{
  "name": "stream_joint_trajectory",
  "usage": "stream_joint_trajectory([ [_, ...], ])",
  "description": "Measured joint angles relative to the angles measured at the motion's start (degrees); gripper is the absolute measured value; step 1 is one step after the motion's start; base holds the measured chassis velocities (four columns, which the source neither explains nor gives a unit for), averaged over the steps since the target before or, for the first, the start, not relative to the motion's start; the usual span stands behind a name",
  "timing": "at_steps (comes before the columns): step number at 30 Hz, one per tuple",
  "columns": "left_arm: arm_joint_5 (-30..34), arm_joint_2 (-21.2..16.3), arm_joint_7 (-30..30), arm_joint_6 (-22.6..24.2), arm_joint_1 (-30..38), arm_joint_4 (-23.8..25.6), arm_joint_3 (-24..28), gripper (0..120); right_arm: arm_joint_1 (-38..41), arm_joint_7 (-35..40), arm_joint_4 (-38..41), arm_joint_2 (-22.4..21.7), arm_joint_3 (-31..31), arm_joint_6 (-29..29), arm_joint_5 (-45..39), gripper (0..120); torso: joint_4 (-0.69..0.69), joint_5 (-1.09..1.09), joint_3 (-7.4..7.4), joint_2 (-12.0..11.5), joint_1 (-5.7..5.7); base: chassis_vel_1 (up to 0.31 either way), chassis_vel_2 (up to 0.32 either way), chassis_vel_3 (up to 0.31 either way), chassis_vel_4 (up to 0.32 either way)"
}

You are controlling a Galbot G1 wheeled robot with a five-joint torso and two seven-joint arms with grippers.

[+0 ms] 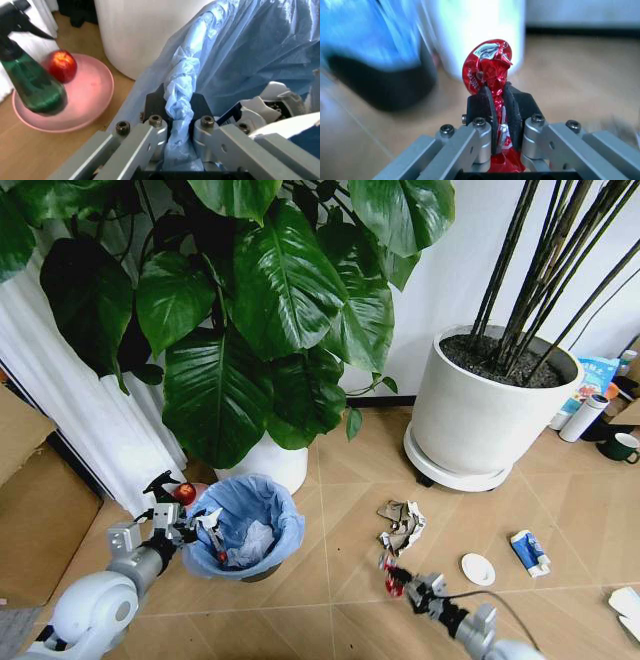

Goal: Pick up the trash bin and place the garbage on the floor into it.

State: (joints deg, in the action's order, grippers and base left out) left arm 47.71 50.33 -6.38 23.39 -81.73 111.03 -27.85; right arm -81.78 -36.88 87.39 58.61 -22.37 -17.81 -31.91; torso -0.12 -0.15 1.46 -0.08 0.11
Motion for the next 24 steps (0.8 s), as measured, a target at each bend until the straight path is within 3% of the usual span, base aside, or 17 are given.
stream_joint_trajectory([
  [8,-0.73,-0.05,0.22,-1.11,3.59,-1.98,7.26,1,1.64,-4.28,13.27,-5.52,2.04,-0.42,-13.95,5,-0.01,-0.03,0.00,0.00,0.00,0.000,0.000,0.000,0.000],
  [11,-0.86,-0.48,0.56,-1.26,4.90,-2.15,9.30,1,4.43,-6.50,16.37,-7.88,6.11,-0.49,-18.91,5,-0.02,-0.04,0.00,0.00,0.00,0.000,0.000,0.000,0.000],
  [19,0.05,-2.62,0.66,-1.29,5.13,-0.94,9.55,1,15.92,-9.85,14.24,-8.59,17.83,-0.50,-22.40,5,0.00,-0.01,0.00,0.00,0.00,0.000,0.000,0.000,0.000],
  [24,0.93,-4.15,0.68,-1.29,4.72,0.33,9.27,1,24.05,-10.63,9.02,-5.94,26.39,-0.10,-22.67,5,0.00,-0.02,0.00,0.00,0.00,0.000,0.000,0.000,0.000],
])
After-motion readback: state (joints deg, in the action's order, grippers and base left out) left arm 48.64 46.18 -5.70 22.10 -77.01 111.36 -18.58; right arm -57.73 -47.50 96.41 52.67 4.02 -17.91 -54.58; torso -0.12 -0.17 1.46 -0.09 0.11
